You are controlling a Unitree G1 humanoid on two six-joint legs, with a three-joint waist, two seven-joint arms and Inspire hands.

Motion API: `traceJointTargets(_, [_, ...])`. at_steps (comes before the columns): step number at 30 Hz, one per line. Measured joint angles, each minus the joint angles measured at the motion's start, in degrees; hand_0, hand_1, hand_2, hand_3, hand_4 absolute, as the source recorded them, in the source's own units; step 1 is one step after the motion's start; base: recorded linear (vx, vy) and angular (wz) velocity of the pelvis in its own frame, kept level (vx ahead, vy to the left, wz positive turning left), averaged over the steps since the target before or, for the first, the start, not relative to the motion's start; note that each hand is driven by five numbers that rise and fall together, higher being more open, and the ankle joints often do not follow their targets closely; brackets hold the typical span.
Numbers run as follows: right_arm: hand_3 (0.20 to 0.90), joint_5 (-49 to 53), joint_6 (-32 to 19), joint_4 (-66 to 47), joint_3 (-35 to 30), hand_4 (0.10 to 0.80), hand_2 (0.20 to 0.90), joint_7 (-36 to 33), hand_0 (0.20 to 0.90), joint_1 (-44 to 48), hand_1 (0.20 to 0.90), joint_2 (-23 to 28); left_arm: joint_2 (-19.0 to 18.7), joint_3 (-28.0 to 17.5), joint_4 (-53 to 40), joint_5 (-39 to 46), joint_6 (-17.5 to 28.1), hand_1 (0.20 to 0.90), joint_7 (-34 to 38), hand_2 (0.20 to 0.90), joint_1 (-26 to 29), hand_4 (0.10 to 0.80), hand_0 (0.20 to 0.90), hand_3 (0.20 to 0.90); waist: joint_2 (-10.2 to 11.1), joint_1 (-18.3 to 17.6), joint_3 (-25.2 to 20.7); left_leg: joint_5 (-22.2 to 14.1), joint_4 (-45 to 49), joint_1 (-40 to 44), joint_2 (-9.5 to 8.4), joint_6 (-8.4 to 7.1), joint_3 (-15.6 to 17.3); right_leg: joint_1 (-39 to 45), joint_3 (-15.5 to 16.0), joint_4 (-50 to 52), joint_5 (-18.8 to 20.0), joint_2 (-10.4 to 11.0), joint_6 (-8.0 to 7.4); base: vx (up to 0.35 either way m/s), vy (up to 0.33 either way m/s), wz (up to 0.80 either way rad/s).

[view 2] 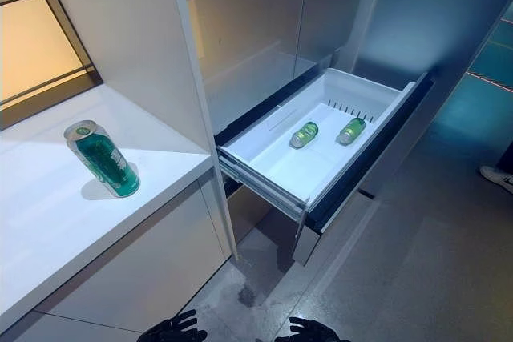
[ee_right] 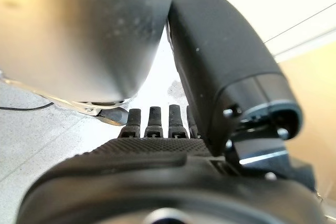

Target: Put drinks into fridge and close the fridge

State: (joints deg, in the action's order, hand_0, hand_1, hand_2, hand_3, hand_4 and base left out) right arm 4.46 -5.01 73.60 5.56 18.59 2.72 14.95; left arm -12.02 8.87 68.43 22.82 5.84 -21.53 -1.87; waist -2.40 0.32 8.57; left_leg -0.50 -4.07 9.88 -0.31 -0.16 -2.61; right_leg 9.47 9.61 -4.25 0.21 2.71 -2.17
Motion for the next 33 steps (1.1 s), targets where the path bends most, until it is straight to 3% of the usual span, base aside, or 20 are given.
traceJointTargets(8, [0.9, -0.08, 0.0, 0.1, 0.14, 0.8, 0.9, 0.0, 0.9, -0.04, 0.9, 0.0, -0.32, 0.06, 0.11, -5.31, 1.27, 0.9, 3.44, 0.9, -0.01, 0.8, 0.9, 0.9, -0.15, -0.45, -1.23, 0.02, 0.0, 0.02, 0.03, 0.03, 0.3, -0.44, -0.52, -0.01, 0.06, -0.04, 0.06, 0.001, 0.001, -0.01])
traceJointTargets(12, [0.9, -0.55, 0.0, 0.04, 1.0, 0.8, 0.9, 0.0, 0.9, -0.09, 0.9, 0.11, -1.75, 5.89, -0.81, -13.79, 4.73, 0.9, 6.17, 0.9, 0.53, 0.8, 0.9, 0.9, -0.28, -0.65, -1.68, 0.03, -0.01, 0.03, 0.08, 0.04, 0.76, -0.78, -0.77, 0.14, 0.12, -0.13, 0.12, -0.001, 0.009, -0.05])
traceJointTargets(16, [0.9, -0.61, 0.15, -0.49, 1.68, 0.8, 0.9, 0.04, 0.9, 0.1, 0.9, 0.42, -4.0, 10.6, -6.4, -18.82, 7.32, 0.9, 9.46, 0.9, 1.22, 0.8, 0.9, 0.9, -0.48, -0.63, -1.83, 0.03, -0.14, -0.03, 0.29, 0.05, 1.93, -1.77, -2.14, 0.63, 0.17, -0.38, 0.2, -0.017, 0.002, -0.15])
traceJointTargets(22, [0.9, -0.56, 1.31, -2.6, 3.06, 0.8, 0.9, 0.34, 0.9, 0.26, 0.9, 0.88, -8.04, 13.21, -20.56, -19.6, 9.29, 0.9, 12.1, 0.9, 3.63, 0.8, 0.9, 0.9, -0.61, -1.36, -1.91, 0.17, -0.51, -0.22, 0.45, 0.22, 3.14, -2.63, -3.16, 0.96, 0.39, -0.59, 0.22, -0.05, -0.007, -0.12])
traceJointTargets(26, [0.9, -0.44, 1.24, -2.54, 3.46, 0.8, 0.9, 0.35, 0.9, 0.53, 0.9, 0.91, -12.44, 12.76, -33.24, -16.61, 9.6, 0.9, 11.48, 0.9, 6.68, 0.8, 0.9, 0.9, -0.58, -1.59, -1.87, 0.24, -0.65, -0.22, 0.48, 0.24, 3.29, -2.64, -3.6, 0.71, 0.78, -0.68, 0.15, -0.011, -0.014, -0.03])
traceJointTargets(29, [0.9, -0.44, 1.18, -2.51, 3.4, 0.8, 0.9, 0.35, 0.9, 0.33, 0.9, 0.91, -13.74, 10.12, -41.3, -10.37, 9.06, 0.9, 8.54, 0.9, 9.03, 0.8, 0.9, 0.9, -0.59, -1.54, -1.87, 0.24, -0.68, -0.24, 0.43, 0.24, 3.31, -2.38, -3.61, 0.06, 1.12, -0.7, 0.11, 0.0, 0.0, 0.0])
traceJointTargets(33, [0.9, -0.45, 0.72, -2.49, 3.11, 0.8, 0.9, 0.33, 0.9, -0.27, 0.9, 0.88, -13.74, 6.46, -55.84, 2.95, 3.05, 0.9, -2.06, 0.9, 9.27, 0.8, 0.9, 0.9, -0.56, -1.3, -1.83, 0.23, -0.72, -0.19, 0.39, 0.25, 3.33, -2.08, -3.72, -0.55, 1.41, -0.75, 0.09, 0.0, 0.0, 0.0])
